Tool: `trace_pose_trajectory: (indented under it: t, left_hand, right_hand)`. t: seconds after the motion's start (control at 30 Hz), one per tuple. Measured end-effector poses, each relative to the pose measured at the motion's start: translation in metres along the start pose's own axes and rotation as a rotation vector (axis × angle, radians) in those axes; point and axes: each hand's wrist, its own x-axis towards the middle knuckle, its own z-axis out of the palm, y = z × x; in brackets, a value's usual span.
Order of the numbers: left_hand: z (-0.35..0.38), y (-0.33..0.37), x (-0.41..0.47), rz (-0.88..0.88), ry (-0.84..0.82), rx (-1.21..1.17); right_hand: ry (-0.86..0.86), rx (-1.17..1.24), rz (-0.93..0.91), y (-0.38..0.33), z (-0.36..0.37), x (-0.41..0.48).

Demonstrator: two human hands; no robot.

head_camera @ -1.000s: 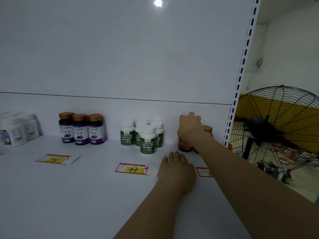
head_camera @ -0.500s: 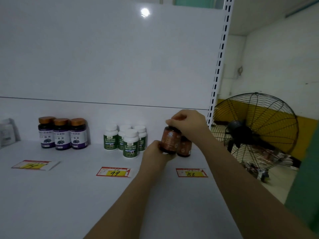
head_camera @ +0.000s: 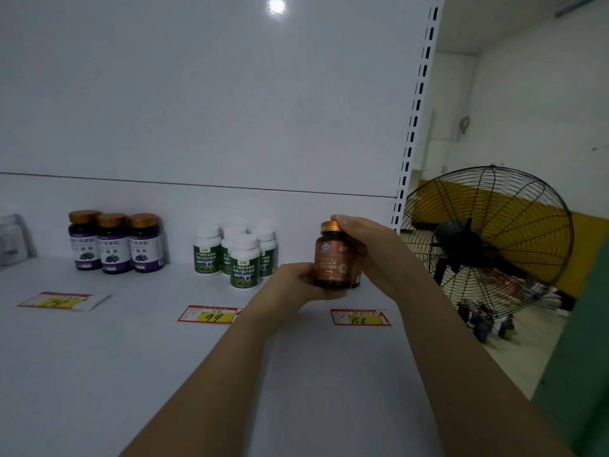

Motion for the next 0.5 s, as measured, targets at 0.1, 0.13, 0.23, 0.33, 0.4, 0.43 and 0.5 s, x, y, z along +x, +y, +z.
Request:
trace_pose_trajectory:
  t: [0.1, 0.13, 0.23, 0.33, 0.4, 0.43, 0.5]
  left_hand:
    - [-0.0007, 0.0006, -0.0010, 0.011, -0.016, -0.053]
    - [-0.0006, 0.0007, -0.0010, 0.015, -0.024, -0.066]
    - [-0.0013, -0.0015, -0.0009, 0.025, -0.039, -0.079]
    - [-0.0017, -0.0010, -0.0008, 0.031, -0.049, -0.100]
    - [-0.0015, -0.0006, -0.0014, 0.032, -0.054, -0.117]
    - [-0.0016, -0.0005, -0.0017, 0.031, -0.056, -0.124]
    - [-0.0019, 0.0002, -0.0025, 0.033, -0.061, -0.139]
  right_hand:
    - [-0.054, 0.047, 0.003, -0.0025, -0.0037, -0.0011]
    - [-0.063, 0.049, 0.004, -0.0028, -0.0048, -0.0014]
    - [-0.086, 0.039, 0.002, -0.0004, -0.0063, 0.0001]
    - [-0.096, 0.029, -0.009, -0.0005, -0.0069, 0.0008]
    - [-0.095, 0.024, -0.014, 0.0003, -0.0075, 0.0014]
    - [-0.093, 0.022, -0.012, 0.0007, -0.0081, 0.0020]
    - [-0.098, 0.030, -0.010, 0.0006, -0.0087, 0.0023]
